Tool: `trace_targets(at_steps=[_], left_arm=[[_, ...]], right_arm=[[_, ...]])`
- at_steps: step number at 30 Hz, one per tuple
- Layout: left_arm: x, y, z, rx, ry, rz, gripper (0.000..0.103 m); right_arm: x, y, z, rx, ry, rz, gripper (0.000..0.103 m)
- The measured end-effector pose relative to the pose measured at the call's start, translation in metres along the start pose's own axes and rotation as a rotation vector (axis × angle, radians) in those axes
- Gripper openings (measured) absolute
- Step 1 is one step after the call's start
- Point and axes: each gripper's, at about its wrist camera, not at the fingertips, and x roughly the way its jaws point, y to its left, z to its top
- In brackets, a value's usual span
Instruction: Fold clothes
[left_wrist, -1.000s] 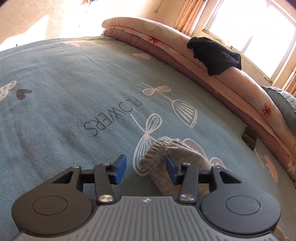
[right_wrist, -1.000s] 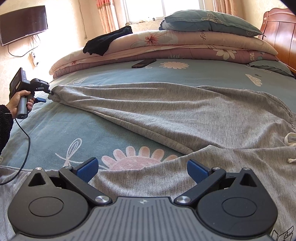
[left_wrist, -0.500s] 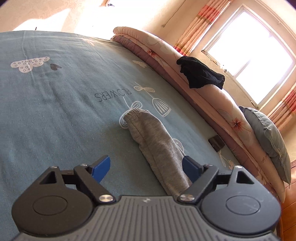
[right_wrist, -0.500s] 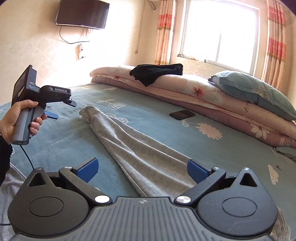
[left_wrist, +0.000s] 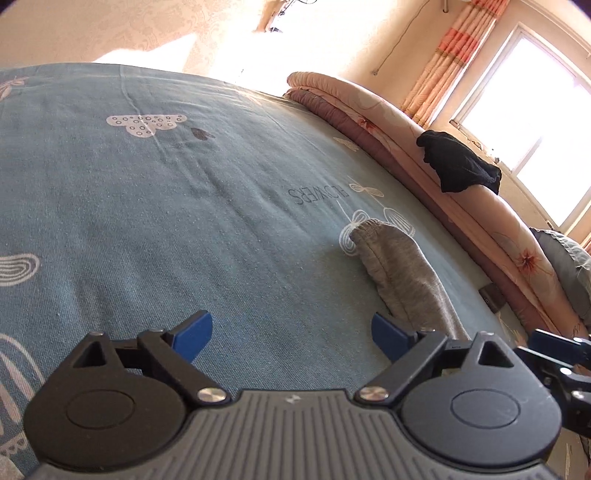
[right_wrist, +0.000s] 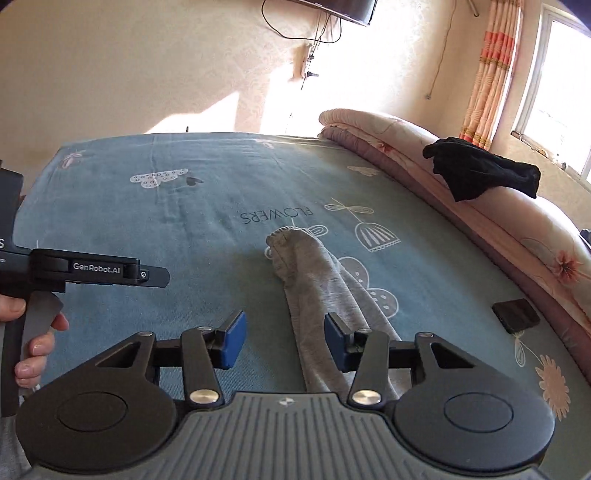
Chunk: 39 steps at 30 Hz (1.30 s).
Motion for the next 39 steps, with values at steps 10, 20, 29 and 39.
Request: trace_targets(at_steps=[10,20,29,39], left_arm=[[-0.013,-0.001,0.007,0.033,-0.011,-0.054,0.093],[-0.018,-0.007,0.007,0.052,-0.013,-0.076,0.094],[-0.017,0.003,0.01,-0.015,-0.008,-0.085,0.094],[-0.013,-0.007,0.005,0.03,0.008,-0.091,0.094]], right_arm=[[0.127,0.005,-0.014,-0.034,0.078,-0.125,0.044],[0.134,-0.002,-0.008,0.013,0.103,-0.129,0.002],[0.081,-0.004,0.007,0.069,0.095,0.293,0.013],[0.095,-0.107,0.005,0.267,0.065,-0.081,0.039]])
